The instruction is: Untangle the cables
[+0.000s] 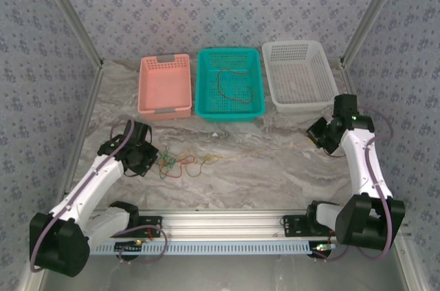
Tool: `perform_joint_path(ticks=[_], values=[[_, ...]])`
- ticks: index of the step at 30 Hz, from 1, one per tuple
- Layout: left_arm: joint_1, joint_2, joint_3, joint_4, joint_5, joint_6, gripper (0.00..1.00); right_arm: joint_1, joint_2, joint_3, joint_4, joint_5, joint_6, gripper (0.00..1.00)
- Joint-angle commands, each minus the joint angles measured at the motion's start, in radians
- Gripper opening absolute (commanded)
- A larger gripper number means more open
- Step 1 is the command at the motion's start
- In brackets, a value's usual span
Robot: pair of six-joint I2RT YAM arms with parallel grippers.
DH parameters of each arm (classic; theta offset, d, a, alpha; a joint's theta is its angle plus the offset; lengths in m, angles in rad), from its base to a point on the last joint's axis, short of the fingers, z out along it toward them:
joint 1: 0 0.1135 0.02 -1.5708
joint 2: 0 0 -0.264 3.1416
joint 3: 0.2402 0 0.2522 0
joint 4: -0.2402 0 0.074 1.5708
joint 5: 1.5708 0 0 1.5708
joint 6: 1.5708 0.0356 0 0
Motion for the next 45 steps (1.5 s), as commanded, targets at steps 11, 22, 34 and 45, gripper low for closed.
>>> perform_joint_path(ticks=[11, 22, 34, 45], values=[[0.010, 0.179, 0.076, 0.079, 0.041, 0.068, 0.00, 0.060, -0.042, 0.321, -0.064, 0.111, 0.073, 0.00], [0.087, 0.220, 0.111, 0.044, -0.013, 0.181, 0.00, -0.033, 0.037, 0.738, -0.095, 0.170, 0.109, 0.00], [-0.036, 0.318, 0.222, 0.246, 0.168, 0.144, 0.01, 0.052, 0.134, 0.932, 0.034, 0.024, -0.007, 0.00], [-0.200, 0.265, 0.420, 0.146, 0.096, 0.011, 0.66, 0.105, 0.211, 0.959, 0.246, -0.194, -0.101, 0.00]])
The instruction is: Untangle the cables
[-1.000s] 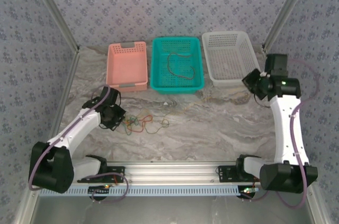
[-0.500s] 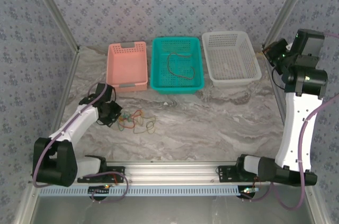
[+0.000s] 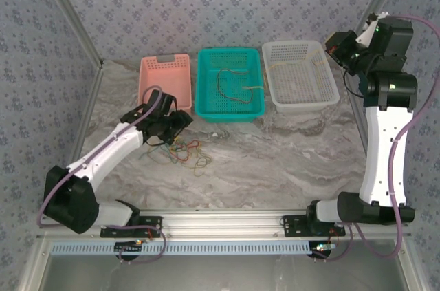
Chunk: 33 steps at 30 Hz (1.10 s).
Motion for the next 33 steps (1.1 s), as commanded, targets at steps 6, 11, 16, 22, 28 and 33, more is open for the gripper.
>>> perform_joint_path(ticks=[6, 11, 16, 22, 28, 33], values=[[-0.016, -0.061, 0.129, -0.068, 0.012, -0.036, 0.73, 0.032, 0.071, 0.075, 0.112, -0.159, -0.111, 0.00], [-0.043, -0.051, 0.209, 0.003, 0.046, -0.028, 0.74, 0.043, 0.086, 0.086, 0.091, -0.140, -0.126, 0.00], [-0.092, 0.012, 0.324, 0.056, 0.092, 0.001, 0.73, 0.044, 0.102, 0.092, 0.064, -0.099, -0.137, 0.00], [-0.149, 0.065, 0.368, 0.082, 0.105, 0.007, 0.70, 0.046, 0.116, 0.076, 0.060, -0.016, -0.199, 0.00], [-0.176, 0.044, 0.334, 0.078, 0.089, 0.000, 0.70, 0.049, 0.140, 0.032, 0.064, 0.104, -0.298, 0.00], [-0.176, -0.002, 0.303, 0.037, 0.057, 0.006, 0.69, 0.047, 0.207, 0.037, 0.043, 0.185, -0.348, 0.00]])
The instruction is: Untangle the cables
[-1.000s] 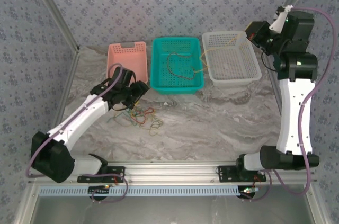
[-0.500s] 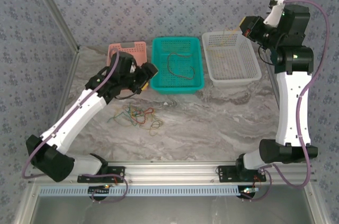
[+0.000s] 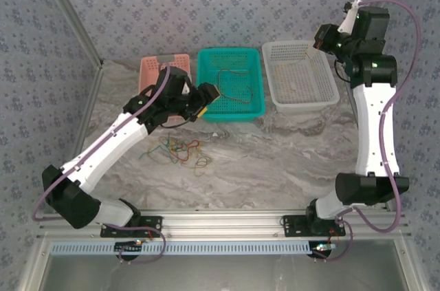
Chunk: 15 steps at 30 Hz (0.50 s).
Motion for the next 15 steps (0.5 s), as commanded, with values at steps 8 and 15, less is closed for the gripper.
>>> perform_joint_path(ticks=[8, 15], values=[[0.007, -0.144, -0.092, -0.078, -0.071, 0.005, 0.69, -0.004, 0.155, 0.010, -0.040, 0.143, -0.086, 0.00], [0.042, -0.215, -0.171, -0.100, -0.091, -0.009, 0.69, -0.008, 0.141, -0.023, -0.017, 0.198, -0.062, 0.00]])
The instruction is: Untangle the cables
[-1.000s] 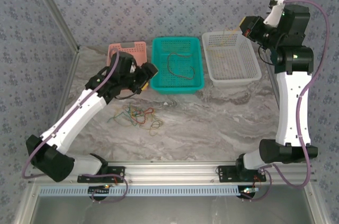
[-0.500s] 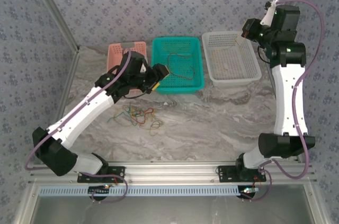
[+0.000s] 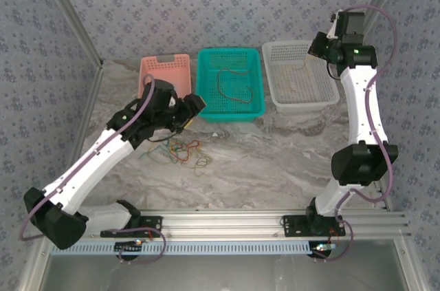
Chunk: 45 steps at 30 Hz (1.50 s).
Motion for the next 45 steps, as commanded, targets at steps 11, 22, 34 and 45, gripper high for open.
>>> perform_joint_path(ticks=[11, 22, 34, 45], values=[[0.069, -0.046, -0.039, -0.046, -0.018, -0.008, 0.68, -0.049, 0.272, 0.115, -0.009, 0.017, 0.088, 0.00], [0.090, -0.135, -0.094, -0.129, -0.053, -0.025, 0.68, -0.084, 0.791, 0.788, -0.187, -0.110, 0.246, 0.47], [0.200, -0.180, -0.240, -0.193, 0.042, -0.034, 0.68, -0.027, 0.362, 0.300, -0.072, -0.033, 0.232, 0.57], [0.304, -0.125, -0.465, -0.097, 0.172, -0.068, 0.70, 0.439, -0.207, -0.671, 0.294, -0.156, 0.262, 0.47]])
